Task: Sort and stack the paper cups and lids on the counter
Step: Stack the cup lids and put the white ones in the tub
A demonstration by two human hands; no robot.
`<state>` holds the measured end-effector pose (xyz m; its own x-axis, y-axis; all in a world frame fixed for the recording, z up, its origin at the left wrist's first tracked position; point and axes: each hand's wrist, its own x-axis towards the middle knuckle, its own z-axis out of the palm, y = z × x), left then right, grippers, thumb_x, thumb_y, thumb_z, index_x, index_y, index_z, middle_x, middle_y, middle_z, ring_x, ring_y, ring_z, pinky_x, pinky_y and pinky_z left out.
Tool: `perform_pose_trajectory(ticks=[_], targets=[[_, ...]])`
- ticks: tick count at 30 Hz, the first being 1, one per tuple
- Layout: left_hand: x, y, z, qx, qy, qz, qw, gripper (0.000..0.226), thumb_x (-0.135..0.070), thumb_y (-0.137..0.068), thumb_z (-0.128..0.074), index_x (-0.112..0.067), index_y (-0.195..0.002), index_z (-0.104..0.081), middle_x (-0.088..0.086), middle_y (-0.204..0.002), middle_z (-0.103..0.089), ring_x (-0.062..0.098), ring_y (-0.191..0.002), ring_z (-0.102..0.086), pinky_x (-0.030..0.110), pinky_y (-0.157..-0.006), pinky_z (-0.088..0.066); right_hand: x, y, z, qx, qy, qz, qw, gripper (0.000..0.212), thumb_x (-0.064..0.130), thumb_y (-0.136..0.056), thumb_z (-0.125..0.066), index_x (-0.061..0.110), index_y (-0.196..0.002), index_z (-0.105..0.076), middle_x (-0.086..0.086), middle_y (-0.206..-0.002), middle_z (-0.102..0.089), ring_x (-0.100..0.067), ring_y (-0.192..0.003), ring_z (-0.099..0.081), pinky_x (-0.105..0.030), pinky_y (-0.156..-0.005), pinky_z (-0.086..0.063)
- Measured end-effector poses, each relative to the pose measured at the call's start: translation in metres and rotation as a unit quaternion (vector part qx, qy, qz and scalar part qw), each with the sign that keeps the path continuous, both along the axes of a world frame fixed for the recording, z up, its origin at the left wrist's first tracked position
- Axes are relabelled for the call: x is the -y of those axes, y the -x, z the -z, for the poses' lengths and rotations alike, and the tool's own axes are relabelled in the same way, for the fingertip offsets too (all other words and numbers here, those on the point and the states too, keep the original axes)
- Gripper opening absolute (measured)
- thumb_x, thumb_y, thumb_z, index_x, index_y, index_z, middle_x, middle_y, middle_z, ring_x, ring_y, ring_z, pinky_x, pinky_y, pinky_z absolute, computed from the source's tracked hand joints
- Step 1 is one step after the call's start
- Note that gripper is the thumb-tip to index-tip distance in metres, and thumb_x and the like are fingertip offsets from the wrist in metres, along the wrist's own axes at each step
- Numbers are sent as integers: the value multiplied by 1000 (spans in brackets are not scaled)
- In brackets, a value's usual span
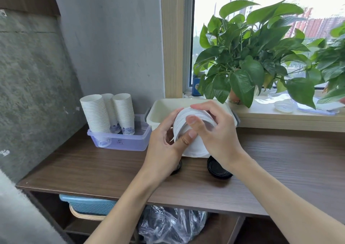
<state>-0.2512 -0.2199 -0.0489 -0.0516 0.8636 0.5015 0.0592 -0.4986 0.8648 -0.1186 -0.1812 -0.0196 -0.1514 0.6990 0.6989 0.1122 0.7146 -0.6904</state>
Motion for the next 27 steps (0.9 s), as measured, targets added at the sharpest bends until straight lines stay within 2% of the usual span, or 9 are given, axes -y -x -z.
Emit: perform_pose_trajectory(ticks=[2,4,6,8,11,14,19,24,27], targets=[[0,-8,5,30,4,-26,999,58,-39,-88,-71,-28,-140,-48,-28,-124,-66,-4,-117,-62,13,-91,-49,-1,4,2,-59,18,-11,998,29,40,-82,-68,16,-97,-65,25,-85,-63,8,-88,-58,-7,-79,-40],[-1,-15,10,62,11,-52,997,61,-50,-82,-71,-27,-134,-49,-17,-124,-68,1,-116,-64,20,-92,-50,-2,5,3,-85,36,-18,996,30,35,-84,-64,10,-100,-66,19,-85,-65,10,-87,-58,-7,-77,-41],[-2,-15,13,56,8,-62,996,54,-42,-86,-71,-24,-133,-53,-8,-124,-69,8,-116,-65,24,-94,-50,-3,-1,2,-58,59,-47,995,32,35,-84,-63,9,-103,-66,13,-88,-68,8,-91,-61,-10,-78,-45],[-3,-9,9,16,8,-62,998,55,-35,-88,-67,-23,-139,-53,-10,-129,-68,3,-120,-62,19,-96,-48,-5,-9,-3,9,84,-89,992,32,38,-82,-64,19,-108,-66,19,-97,-68,3,-99,-63,-15,-83,-49],[-4,-7,6,-22,5,-53,998,68,-41,-89,-63,-22,-151,-43,-17,-140,-59,-5,-131,-51,17,-106,-43,-7,-12,-10,116,54,-71,989,31,47,-81,-64,33,-108,-64,28,-102,-66,9,-106,-56,-8,-90,-40],[1,-15,5,-15,-8,-71,997,71,-44,-91,-60,-20,-153,-37,-30,-137,-52,-18,-130,-43,3,-99,-37,-6,-9,-11,91,39,-44,994,35,51,-79,-63,31,-108,-64,22,-108,-65,9,-107,-55,-8,-91,-38],[2,-18,6,3,-43,-92,995,42,-28,-95,-65,-14,-134,-58,-15,-124,-69,2,-119,-62,10,-94,-44,-1,-6,-4,40,37,-47,997,30,55,-80,-61,32,-99,-64,24,-99,-65,5,-99,-59,-8,-84,-40],[3,-17,7,27,-43,-82,995,38,-16,-95,-68,-10,-131,-61,-3,-122,-72,10,-117,-65,17,-94,-48,0,-3,-3,17,20,-48,999,24,52,-81,-60,32,-93,-61,28,-90,-62,5,-89,-59,-7,-78,-40],[1,-15,8,33,-33,-75,996,41,-18,-91,-69,-11,-131,-60,-2,-120,-72,11,-114,-67,21,-94,-50,-2,-1,0,12,16,-45,999,20,44,-84,-63,26,-93,-61,31,-88,-61,7,-87,-58,-7,-77,-40]])
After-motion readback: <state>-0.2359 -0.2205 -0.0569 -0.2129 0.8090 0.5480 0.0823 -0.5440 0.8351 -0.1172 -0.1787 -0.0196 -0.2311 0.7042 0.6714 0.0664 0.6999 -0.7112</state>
